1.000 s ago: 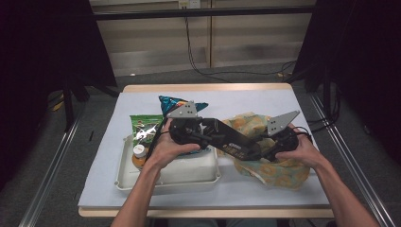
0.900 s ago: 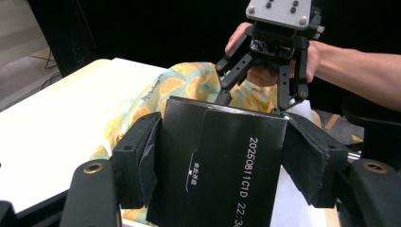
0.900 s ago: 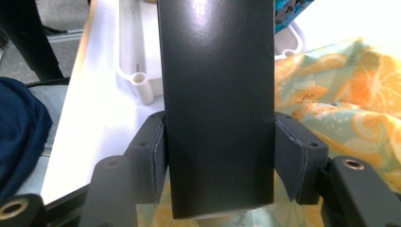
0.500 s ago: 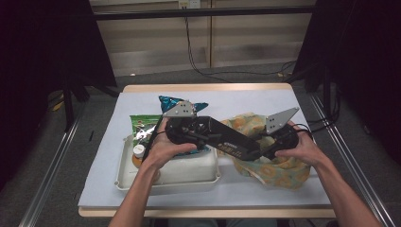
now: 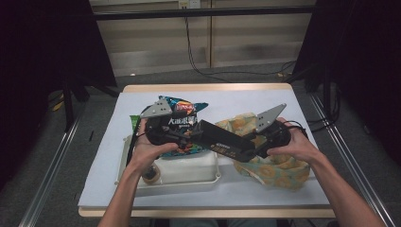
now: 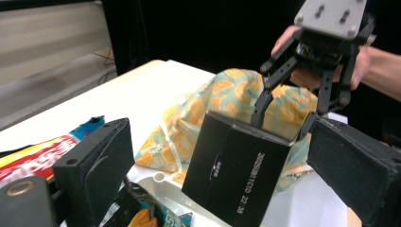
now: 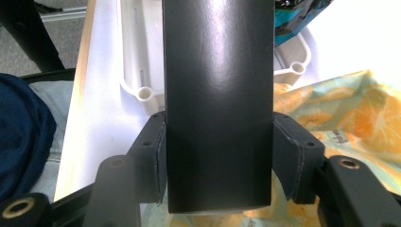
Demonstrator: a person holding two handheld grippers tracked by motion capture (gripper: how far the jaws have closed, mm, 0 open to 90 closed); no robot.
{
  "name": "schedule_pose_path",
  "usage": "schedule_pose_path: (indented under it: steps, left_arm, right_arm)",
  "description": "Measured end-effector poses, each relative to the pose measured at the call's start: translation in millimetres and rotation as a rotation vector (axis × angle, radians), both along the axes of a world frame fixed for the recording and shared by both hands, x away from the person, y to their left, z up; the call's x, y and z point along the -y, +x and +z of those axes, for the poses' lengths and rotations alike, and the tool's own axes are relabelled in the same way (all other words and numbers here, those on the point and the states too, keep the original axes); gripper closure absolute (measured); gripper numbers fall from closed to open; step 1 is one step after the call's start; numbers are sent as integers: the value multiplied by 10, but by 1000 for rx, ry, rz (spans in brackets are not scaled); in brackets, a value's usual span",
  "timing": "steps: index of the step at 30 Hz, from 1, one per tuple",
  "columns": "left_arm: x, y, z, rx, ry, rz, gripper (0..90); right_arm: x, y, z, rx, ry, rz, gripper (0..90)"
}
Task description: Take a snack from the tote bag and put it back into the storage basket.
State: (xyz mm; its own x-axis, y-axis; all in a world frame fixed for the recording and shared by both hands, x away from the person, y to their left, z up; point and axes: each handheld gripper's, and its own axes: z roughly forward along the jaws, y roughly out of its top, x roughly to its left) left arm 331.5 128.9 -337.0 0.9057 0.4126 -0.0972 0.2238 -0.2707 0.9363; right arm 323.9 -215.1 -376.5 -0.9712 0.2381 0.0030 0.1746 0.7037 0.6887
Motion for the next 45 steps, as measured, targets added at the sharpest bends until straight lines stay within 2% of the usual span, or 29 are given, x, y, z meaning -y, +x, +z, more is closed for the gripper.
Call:
schedule_pose_path:
  steps: [3,5,7,10,11,16,17,21,24,25,26,28,29,31,34,37,40,41,45]
  left_arm:
    - [-54,-58,57,5,1,39,72]
    - [-63,-94,112,17,-16,14,72]
    - [-48,-89,180,23,-31,26,77]
    - [-48,-63,281,26,-14,36,78]
    - [-66,-70,310,27,-28,43,78]
    - [-247,-122,392,51,-54,88,79]
    - [-302,-130,406,48,-62,88,79]
    - [-532,-135,458,62,-78,144,78]
    - [-700,-158,437,64,-80,194,75]
    - [-751,-159,436,65,-69,213,76]
    - [-795,-146,427,55,-71,217,76]
    - [-888,-141,398,53,-78,233,76]
    - [-915,-136,385,50,-68,231,76]
    - [-994,-121,349,47,-46,261,76]
    - [-1109,-104,301,34,-51,293,76]
    - [-1176,-96,289,53,-58,300,76]
    - [-1207,-104,279,67,-40,274,76]
    - [-1218,-116,279,80,-20,273,77]
    - [-1262,-178,268,100,0,253,69]
  right_arm:
    - [-65,25,5,-2,-19,11,440]
    - [-106,35,6,0,-23,11,441]
    - [-134,44,7,0,-28,15,441]
    - [-151,62,21,1,-34,11,441]
    - [-161,63,29,-6,-37,16,441]
    - [-247,84,36,-16,-78,27,441]
    - [-281,90,36,-9,-78,37,441]
    - [-421,117,75,-20,-86,59,440]
    - [-541,120,94,-18,-89,67,441]
    - [-582,114,92,-16,-94,73,440]
    - [-622,98,90,-25,-103,78,441]
    - [-686,105,51,-35,-103,94,440]
    - [-724,99,22,-35,-120,90,440]
    - [-770,107,-26,-48,-129,97,440]
    - [-862,96,-81,-54,-155,99,440]
    - [-924,78,-92,-60,-167,108,440]
    - [-934,104,-107,-63,-166,105,440]
    - [-933,115,-109,-72,-169,105,440]
    - [-955,111,-126,-72,-184,107,440]
